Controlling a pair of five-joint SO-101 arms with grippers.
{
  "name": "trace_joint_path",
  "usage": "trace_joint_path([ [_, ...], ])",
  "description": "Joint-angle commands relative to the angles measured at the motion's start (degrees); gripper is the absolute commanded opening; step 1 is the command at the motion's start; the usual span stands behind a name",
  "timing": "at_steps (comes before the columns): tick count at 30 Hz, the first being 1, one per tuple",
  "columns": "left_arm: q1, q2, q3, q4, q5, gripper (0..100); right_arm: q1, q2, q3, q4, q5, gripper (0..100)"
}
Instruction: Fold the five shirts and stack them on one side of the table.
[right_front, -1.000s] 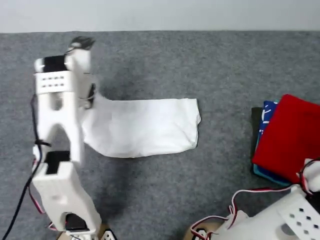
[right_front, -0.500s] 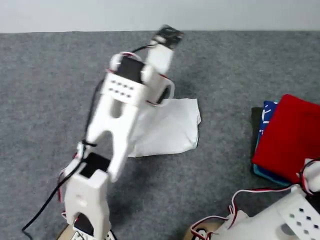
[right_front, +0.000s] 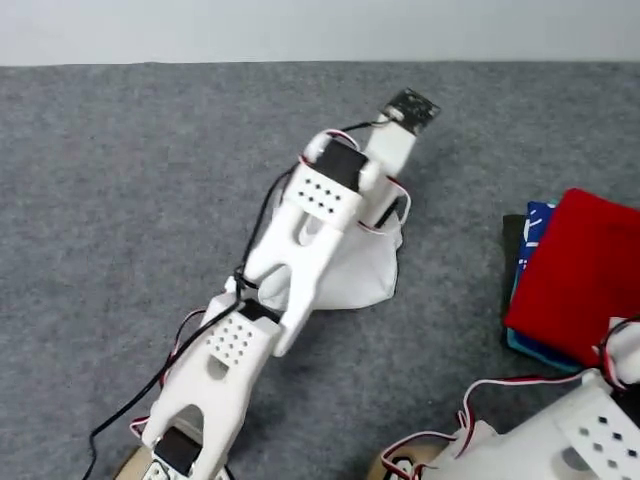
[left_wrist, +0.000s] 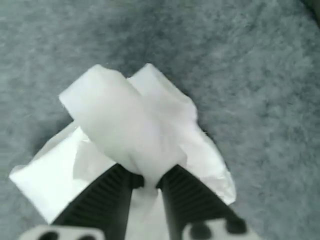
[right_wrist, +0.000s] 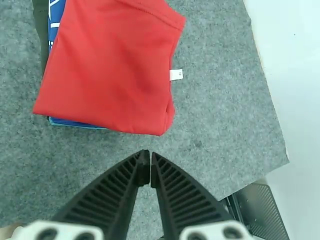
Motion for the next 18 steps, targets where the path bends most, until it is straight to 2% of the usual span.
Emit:
trace_joint_path([
  [1, 1.3, -0.9, -2.7, 0.7, 0.7, 15, -0.1, -0.7, -0.2, 2.1, -0.3, 1.1],
  [4, 0.5, -2.5, -3.2, 0.8, 1.8, 20, -0.1, -0.7, -0.2, 2.2, -0.3, 1.1],
  [14, -8.5, -13.4, -0.8, 1.0, -0.6, 20, -0.4, -0.7, -0.1, 2.2, -0.4, 1.1],
  [18, -14.4, -18.6, 6.1, 1.0, -0.6, 13, -3.2, 0.0, 0.5, 2.2, -0.6, 1.1],
])
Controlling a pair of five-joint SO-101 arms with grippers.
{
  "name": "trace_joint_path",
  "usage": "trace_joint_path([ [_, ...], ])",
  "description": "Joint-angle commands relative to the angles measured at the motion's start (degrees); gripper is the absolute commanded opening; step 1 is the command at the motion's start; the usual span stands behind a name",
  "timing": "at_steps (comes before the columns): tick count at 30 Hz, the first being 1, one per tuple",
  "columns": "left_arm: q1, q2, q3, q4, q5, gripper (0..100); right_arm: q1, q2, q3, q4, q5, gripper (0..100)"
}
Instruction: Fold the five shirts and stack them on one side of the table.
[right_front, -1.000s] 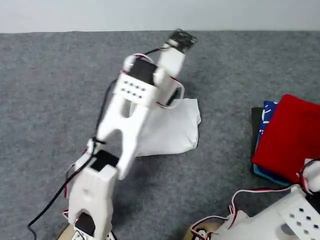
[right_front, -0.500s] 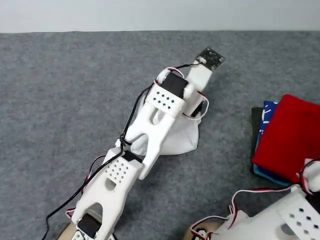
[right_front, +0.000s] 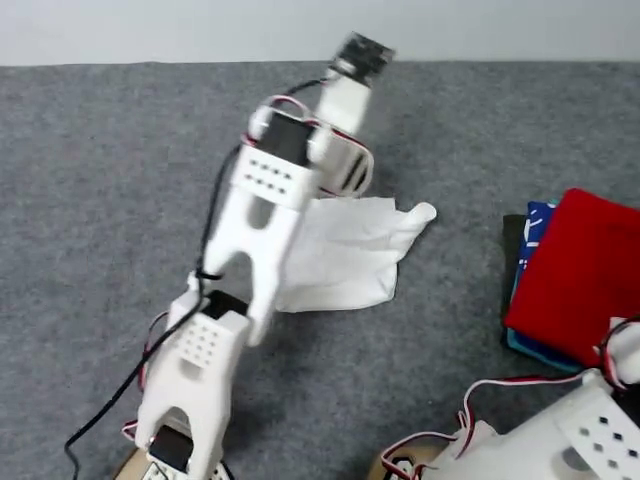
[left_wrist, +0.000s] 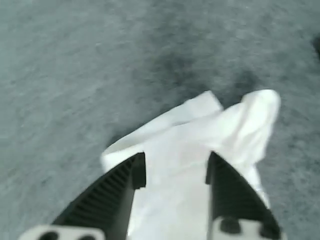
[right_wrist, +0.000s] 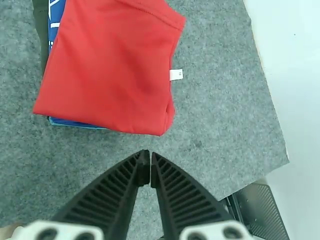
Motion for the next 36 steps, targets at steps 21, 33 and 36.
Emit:
trace_joint_path([
  [21, -34.2, -22.2, 32.3, 0.9, -4.8, 0, -55.1, 29.5, 2.6, -11.1, -38.8, 2.1],
  [33, -40.0, -41.6, 53.1, -1.6, -9.4, 0, -69.5, 55.6, -19.7, -11.1, -32.5, 29.9],
  [36, -41.8, -43.3, 55.8, -2.6, -9.5, 0, -71.4, 61.9, -26.8, -9.3, -30.4, 29.9],
])
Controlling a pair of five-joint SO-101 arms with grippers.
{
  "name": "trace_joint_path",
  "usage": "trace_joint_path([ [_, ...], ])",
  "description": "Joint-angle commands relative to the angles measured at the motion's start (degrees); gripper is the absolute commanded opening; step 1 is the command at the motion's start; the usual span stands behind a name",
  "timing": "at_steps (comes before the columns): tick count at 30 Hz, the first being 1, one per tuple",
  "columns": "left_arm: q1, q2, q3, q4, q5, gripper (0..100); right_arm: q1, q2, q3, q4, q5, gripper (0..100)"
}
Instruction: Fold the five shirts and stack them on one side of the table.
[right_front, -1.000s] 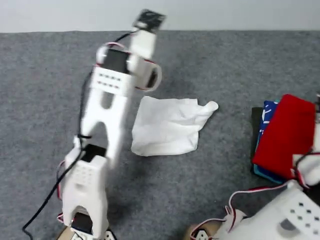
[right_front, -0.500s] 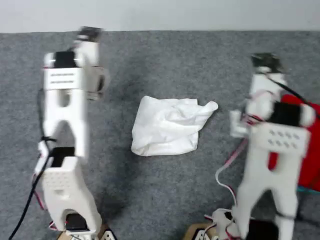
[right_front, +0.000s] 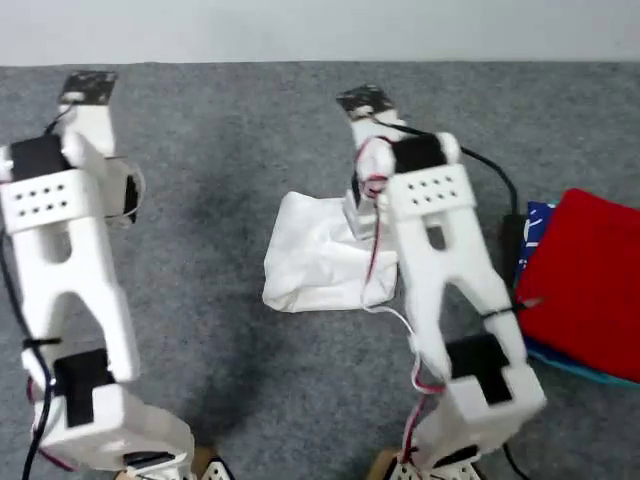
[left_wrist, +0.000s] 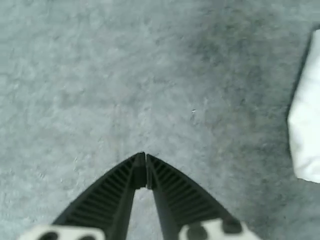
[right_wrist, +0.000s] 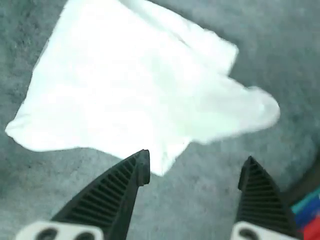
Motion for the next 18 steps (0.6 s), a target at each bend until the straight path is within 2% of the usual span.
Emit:
trace_joint_path([
  [1, -1.7, -4.1, 2.1, -1.7, -0.7, 0, -2.5, 5.6, -10.5, 2.2, 2.0, 29.9],
  [8, -1.7, -4.5, 4.4, -3.3, -0.7, 0, -7.8, 15.0, -21.2, 7.1, 1.8, 29.9],
  [15, -1.7, -4.6, 4.4, -3.5, -0.7, 0, -6.1, 23.6, -22.9, 6.0, 2.1, 29.7],
  [18, -1.7, -4.6, 4.4, -3.4, -0.7, 0, -5.2, 25.0, -22.9, 6.1, 2.2, 23.2],
])
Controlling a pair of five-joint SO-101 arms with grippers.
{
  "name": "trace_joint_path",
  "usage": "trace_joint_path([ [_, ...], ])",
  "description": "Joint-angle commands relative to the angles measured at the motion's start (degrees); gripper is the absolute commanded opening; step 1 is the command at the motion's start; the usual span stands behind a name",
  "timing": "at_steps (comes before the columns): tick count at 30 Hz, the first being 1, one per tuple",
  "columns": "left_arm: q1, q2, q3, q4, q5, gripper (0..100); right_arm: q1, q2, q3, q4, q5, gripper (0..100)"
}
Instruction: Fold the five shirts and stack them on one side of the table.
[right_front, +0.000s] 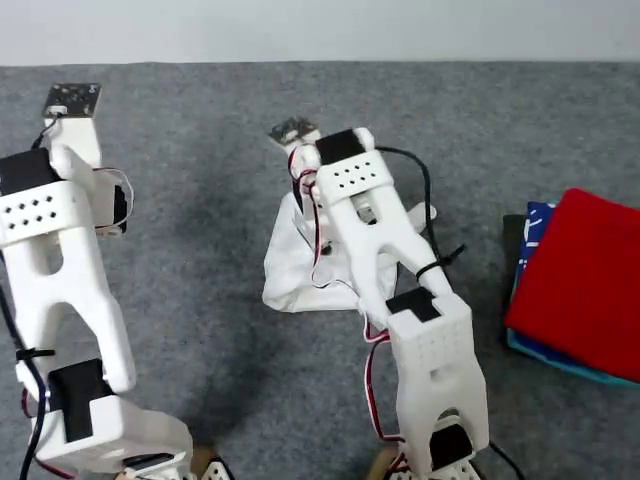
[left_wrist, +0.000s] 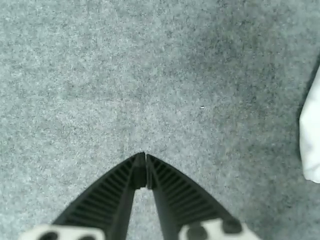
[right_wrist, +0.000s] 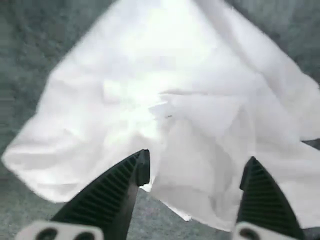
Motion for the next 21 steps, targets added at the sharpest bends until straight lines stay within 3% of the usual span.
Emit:
trace_joint_path([
  [1, -0.5, -3.1, 0.1, -1.1, -0.7, 0, 1.7, -0.6, -3.1, -0.2, 0.7, 19.0],
  [5, -0.4, -2.7, 0.1, -1.1, -0.7, 0, 1.7, -0.6, -3.8, 0.2, 0.8, 0.9],
  [15, -0.3, -3.0, 0.1, -1.1, -0.6, 0, 3.0, -4.8, -9.4, 6.8, 13.6, 1.0],
  [21, -0.2, -3.1, 0.1, -1.1, -0.6, 0, 3.3, -13.3, 0.0, 6.8, 23.0, 1.0],
])
